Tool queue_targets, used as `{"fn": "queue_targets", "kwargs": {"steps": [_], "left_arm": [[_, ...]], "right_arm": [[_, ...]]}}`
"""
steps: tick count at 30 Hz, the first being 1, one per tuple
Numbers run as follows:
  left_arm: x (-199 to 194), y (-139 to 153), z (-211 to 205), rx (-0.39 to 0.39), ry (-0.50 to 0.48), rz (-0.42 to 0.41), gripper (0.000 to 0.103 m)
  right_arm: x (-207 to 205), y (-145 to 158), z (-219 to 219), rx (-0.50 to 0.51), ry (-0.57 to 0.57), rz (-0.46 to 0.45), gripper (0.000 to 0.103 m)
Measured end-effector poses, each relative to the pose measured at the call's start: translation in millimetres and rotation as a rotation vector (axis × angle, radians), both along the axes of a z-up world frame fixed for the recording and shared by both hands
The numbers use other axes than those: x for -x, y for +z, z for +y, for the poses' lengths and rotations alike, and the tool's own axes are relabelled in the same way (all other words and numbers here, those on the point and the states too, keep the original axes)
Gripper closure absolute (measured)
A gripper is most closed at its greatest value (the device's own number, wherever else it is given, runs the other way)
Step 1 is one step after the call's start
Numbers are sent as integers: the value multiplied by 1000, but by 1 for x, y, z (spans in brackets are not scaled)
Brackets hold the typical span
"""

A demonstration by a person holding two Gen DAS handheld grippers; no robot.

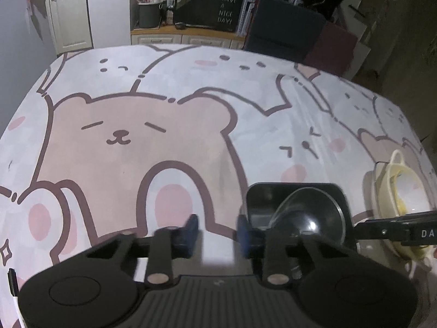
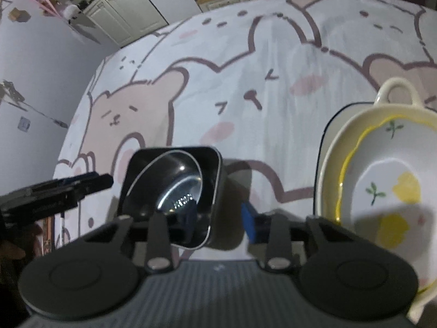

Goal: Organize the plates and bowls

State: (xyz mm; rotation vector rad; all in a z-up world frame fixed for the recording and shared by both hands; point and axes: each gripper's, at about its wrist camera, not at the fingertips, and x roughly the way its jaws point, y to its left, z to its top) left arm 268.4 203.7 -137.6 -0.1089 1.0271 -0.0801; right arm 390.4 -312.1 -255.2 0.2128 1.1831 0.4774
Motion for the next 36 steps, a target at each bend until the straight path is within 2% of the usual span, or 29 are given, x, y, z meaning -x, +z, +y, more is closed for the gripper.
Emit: {"fn": "queue_targets", "kwargs": {"steps": [4,6,9,12,16,24,29,31,33,36], "left_arm": [[-8,-12,-2,13,-20,33,86],[-10,-15,-3,35,-27,42,87],[-14,-20,-4,27,-27,53,89],[-16,-24,-4,37,-28,66,91],[-18,-26,-3,74,-33,74,91],[-14,-8,7,133,-2,24,90],[-15,-10,10,164,11,37,90],[-14,-8,13,178,18,32,88],[-12,-4,15,191,23,15,79],[-11,0,13,203,15,1,77]], "right_arm": [[-5,-6,4,16,-17,5,80],[-8,-9,6,11,-18,18,82],[-11,-13,9,12,-16,28,83],[-13,-18,11,7,-13,46,88],[-12,-18,16,7,-3,49,90],[-15,-19,12,-18,-21,65,90],[-16,-21,11,-26,-27,76,90],[-16,-20,11,-30,-27,77,90],[-16,-20,10,-30,-29,76,90],[-16,-19,9,-32,-32,76,90]]}}
